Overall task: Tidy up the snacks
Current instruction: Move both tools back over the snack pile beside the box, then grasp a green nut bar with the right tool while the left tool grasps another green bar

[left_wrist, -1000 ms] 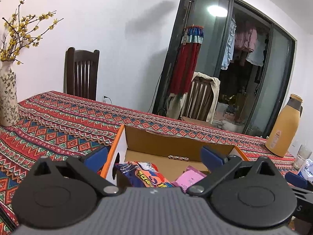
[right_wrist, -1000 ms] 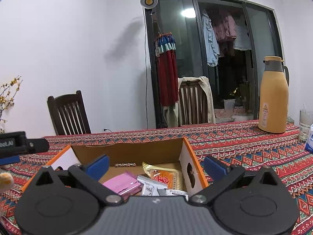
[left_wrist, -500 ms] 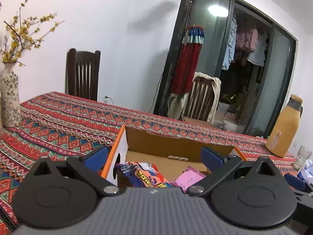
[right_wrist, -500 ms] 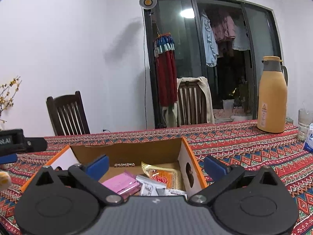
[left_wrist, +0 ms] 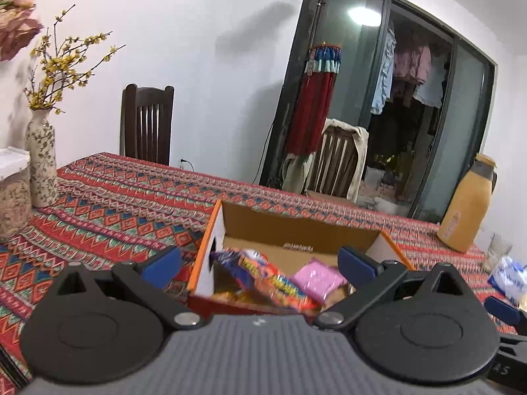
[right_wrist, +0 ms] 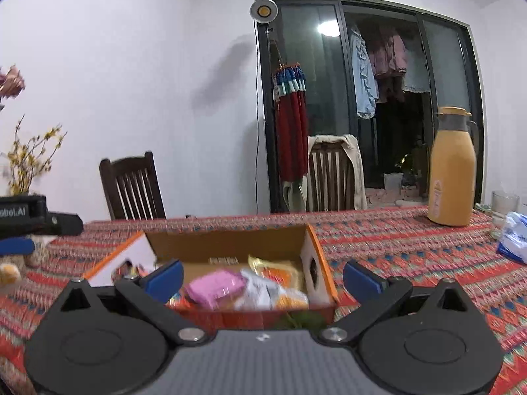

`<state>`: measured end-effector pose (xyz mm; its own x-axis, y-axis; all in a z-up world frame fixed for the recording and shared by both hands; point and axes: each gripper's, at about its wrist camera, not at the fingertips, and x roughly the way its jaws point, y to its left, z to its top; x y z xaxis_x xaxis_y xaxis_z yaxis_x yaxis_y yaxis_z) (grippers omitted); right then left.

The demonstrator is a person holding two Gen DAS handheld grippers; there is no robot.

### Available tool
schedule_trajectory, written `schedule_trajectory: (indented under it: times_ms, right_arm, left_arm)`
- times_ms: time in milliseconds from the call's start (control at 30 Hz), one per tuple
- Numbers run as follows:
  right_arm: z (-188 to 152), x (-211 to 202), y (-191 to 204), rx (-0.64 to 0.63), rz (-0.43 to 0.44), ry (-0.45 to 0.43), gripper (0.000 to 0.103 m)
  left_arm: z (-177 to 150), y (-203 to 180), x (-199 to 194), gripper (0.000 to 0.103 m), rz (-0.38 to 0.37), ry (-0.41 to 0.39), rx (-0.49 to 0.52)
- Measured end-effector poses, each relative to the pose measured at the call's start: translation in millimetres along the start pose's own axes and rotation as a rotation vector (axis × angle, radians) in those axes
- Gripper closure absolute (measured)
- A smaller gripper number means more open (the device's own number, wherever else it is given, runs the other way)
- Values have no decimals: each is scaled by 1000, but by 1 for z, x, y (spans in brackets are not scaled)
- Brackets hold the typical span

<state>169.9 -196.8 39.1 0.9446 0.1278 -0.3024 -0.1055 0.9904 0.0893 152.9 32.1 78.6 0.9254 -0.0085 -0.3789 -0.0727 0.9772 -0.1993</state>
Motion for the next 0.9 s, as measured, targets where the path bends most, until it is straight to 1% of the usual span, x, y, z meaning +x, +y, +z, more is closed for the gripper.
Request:
schedule_trajectory:
  times_ms: [100, 233, 333, 467, 500, 567, 600, 633, 667, 733, 800, 900]
  right_arm:
    - [-18, -20, -9, -12, 1, 33, 0]
    - [-40, -38, -19, -25, -18, 87, 0]
    - [-54, -46, -26, -18, -39, 129, 0]
    - [-64, -48, -36, -4, -74, 161, 0]
    - [-65, -47, -38, 0, -83, 169, 3]
    - [-65, -45, -43, 10, -87, 190, 16]
    - [-65, -45, -45, 9, -87, 200, 24]
    - [-65, -43, -47, 5, -83, 213, 27]
    - [-67, -41, -48, 0, -81, 225, 28]
    - [-69, -35, -49, -19, -85, 251, 34]
    - [-69, -25, -51, -35, -93, 277, 36]
    - [-68, -8, -53, -51, -95, 313, 38]
  left_arm:
    - [-11, 7, -11, 0, 9, 17, -5]
    - [-28, 18, -19, 0, 29, 49, 3]
    - [-42, 25, -24, 0, 46, 75, 15]
    - [-53, 31, -26, 0, 56, 97, 22]
    - [-56, 32, -25, 0, 55, 103, 22]
    - [-61, 31, -21, 0, 52, 114, 22]
    - [-64, 31, -17, 0, 48, 120, 24]
    - [-68, 31, -12, 0, 42, 126, 25]
    - [-73, 30, -9, 0, 37, 130, 26]
    - [-81, 32, 1, 0, 34, 148, 28]
    - [-83, 34, 7, 0, 32, 164, 15]
    - [-83, 37, 6, 0, 6, 148, 12]
